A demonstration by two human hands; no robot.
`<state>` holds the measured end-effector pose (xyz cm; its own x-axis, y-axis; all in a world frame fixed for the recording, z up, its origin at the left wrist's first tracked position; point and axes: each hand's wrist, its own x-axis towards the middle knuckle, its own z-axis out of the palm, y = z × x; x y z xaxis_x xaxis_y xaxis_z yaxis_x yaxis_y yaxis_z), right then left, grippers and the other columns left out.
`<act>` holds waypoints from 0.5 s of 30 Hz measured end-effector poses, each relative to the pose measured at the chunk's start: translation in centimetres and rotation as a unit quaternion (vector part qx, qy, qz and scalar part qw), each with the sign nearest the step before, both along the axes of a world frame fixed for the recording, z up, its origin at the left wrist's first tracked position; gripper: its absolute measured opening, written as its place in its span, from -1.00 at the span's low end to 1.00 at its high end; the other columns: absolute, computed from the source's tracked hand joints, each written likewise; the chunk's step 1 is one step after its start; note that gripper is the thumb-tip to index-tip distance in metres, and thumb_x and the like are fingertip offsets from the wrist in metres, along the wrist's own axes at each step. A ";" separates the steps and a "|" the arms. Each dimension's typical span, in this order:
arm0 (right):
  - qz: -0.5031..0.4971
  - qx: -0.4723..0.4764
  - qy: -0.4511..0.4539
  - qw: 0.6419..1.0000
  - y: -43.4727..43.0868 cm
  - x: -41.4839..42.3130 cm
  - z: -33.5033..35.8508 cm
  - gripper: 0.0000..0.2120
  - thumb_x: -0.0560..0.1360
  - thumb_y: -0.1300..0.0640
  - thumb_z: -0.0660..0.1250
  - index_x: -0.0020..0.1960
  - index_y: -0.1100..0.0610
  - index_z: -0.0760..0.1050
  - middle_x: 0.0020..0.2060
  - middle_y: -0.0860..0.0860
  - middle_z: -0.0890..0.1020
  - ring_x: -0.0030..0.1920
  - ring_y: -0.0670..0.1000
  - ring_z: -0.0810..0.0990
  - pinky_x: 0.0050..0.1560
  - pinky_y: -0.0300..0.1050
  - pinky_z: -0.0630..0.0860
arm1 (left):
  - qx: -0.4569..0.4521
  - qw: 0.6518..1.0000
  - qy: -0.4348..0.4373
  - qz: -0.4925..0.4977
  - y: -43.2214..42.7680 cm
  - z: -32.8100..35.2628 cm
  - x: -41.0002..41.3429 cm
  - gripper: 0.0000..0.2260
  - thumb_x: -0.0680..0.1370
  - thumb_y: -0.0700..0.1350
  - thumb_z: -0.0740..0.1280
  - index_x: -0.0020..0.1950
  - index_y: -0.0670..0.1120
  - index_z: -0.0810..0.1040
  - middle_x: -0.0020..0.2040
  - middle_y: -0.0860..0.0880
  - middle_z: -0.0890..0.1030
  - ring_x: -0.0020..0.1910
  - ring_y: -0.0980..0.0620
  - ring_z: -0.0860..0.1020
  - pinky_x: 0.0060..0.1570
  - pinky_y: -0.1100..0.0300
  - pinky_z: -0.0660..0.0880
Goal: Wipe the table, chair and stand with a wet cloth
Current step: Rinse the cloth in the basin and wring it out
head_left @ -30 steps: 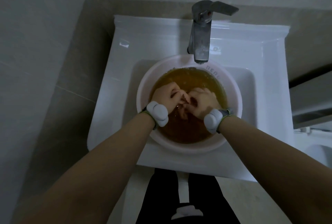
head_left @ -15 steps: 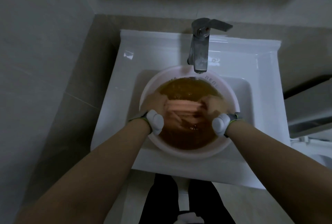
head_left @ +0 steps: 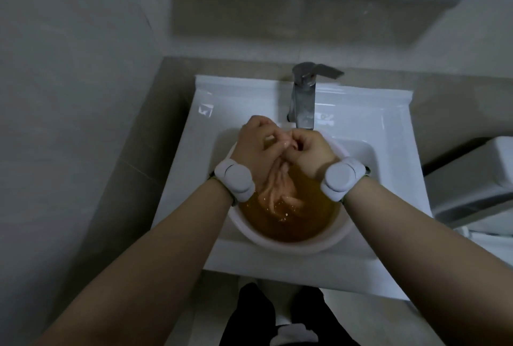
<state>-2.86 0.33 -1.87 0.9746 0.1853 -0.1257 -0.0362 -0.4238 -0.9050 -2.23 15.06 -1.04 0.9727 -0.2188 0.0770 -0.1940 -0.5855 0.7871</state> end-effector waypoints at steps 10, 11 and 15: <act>0.003 0.194 0.009 0.981 -0.3 -0.8 6.2 -0.79 0.48 0.47 0.25 -0.15 0.19 0.49 -0.13 0.00 0.67 -0.15 -0.17 0.65 -0.08 -0.24 0.60 | -0.165 0.963 0.211 -0.020 -0.8 -2.6 -1.6 -0.68 0.51 -0.14 0.37 0.25 0.00 0.46 0.03 0.11 0.59 0.04 0.18 0.56 -0.07 0.45 0.48; -0.019 0.205 0.008 0.978 -0.8 -0.9 6.3 -0.80 0.49 0.46 0.25 -0.15 0.20 0.49 -0.07 0.10 0.65 -0.10 -0.12 0.65 -0.04 -0.16 0.60 | -0.162 0.959 0.235 0.007 -0.8 -2.8 -1.3 -0.74 0.52 -0.12 0.35 0.20 -0.05 0.50 0.00 0.03 0.62 -0.02 0.07 0.60 -0.10 0.34 0.51; -0.181 0.148 0.047 0.971 -4.6 -1.5 2.8 -0.90 0.51 0.36 0.29 -0.15 0.22 0.44 -0.10 0.27 0.59 -0.09 0.23 0.62 0.03 0.20 0.57 | -0.079 0.976 0.205 -0.006 -0.9 -2.5 0.5 -0.76 0.52 -0.08 0.32 0.13 -0.17 0.48 -0.09 -0.07 0.59 -0.17 -0.02 0.55 -0.08 0.11 0.52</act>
<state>-4.37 -4.26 0.93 0.9695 -0.1257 -0.2102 -0.2222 -0.0903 -0.9708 -1.73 14.20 -3.57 0.9263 -0.2472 -0.2842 0.1497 -0.4507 0.8800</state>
